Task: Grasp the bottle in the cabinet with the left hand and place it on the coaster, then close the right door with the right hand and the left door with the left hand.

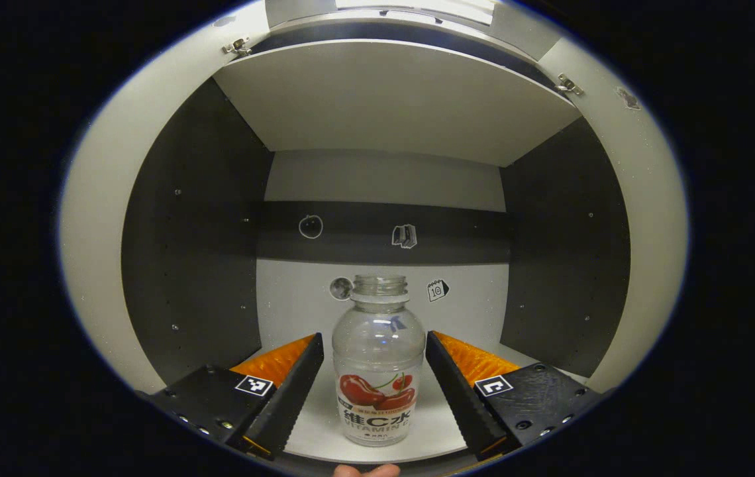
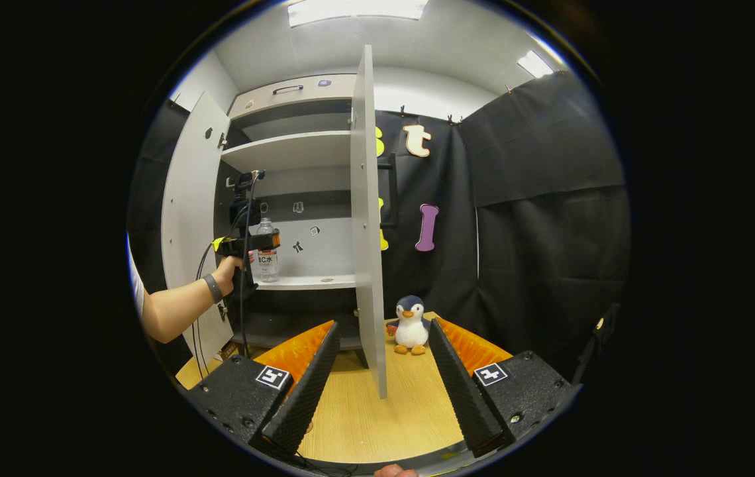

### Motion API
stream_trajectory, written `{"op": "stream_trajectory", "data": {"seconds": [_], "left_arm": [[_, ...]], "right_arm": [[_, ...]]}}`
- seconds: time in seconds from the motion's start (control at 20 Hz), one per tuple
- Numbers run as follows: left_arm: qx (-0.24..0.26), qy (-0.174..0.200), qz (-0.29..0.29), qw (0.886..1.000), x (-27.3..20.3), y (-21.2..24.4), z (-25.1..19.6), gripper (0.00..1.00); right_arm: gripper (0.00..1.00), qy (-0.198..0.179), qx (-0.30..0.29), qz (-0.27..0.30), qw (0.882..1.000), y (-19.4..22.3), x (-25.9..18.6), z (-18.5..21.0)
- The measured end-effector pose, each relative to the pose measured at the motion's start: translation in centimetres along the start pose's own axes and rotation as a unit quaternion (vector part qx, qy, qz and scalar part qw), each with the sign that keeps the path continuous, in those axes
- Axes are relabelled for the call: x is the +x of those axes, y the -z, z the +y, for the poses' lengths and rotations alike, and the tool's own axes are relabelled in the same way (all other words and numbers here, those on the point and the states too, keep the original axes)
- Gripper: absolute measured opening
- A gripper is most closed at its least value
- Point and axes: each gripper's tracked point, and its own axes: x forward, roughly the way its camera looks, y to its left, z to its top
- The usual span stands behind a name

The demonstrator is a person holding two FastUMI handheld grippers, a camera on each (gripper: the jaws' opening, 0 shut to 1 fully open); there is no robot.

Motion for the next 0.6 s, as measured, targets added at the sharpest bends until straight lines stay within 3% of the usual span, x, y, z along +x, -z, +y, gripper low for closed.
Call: {"op": "stream_trajectory", "data": {"seconds": [0.15,0.2,0.4,0.6], "left_arm": [[0.01,0.005,0.008,1.0,0.4,0.2,-0.2,0.93],[0.016,0.005,0.01,1.0,0.3,0.4,-0.1,0.84],[0.005,0.018,0.013,1.0,-0.4,-0.2,-0.1,0.75],[0.003,0.023,-0.005,1.0,-3.9,-2.2,-0.4,0.75]], "right_arm": [[0.84,-0.004,0.0,-0.003,1.0,-0.2,0.3,0.2],[0.84,-0.006,0.001,-0.004,1.0,-0.3,0.4,0.3],[0.83,-0.019,0.005,-0.008,1.0,-0.4,0.7,0.8],[0.83,-0.039,0.008,-0.012,0.999,-0.5,0.6,1.7]]}}
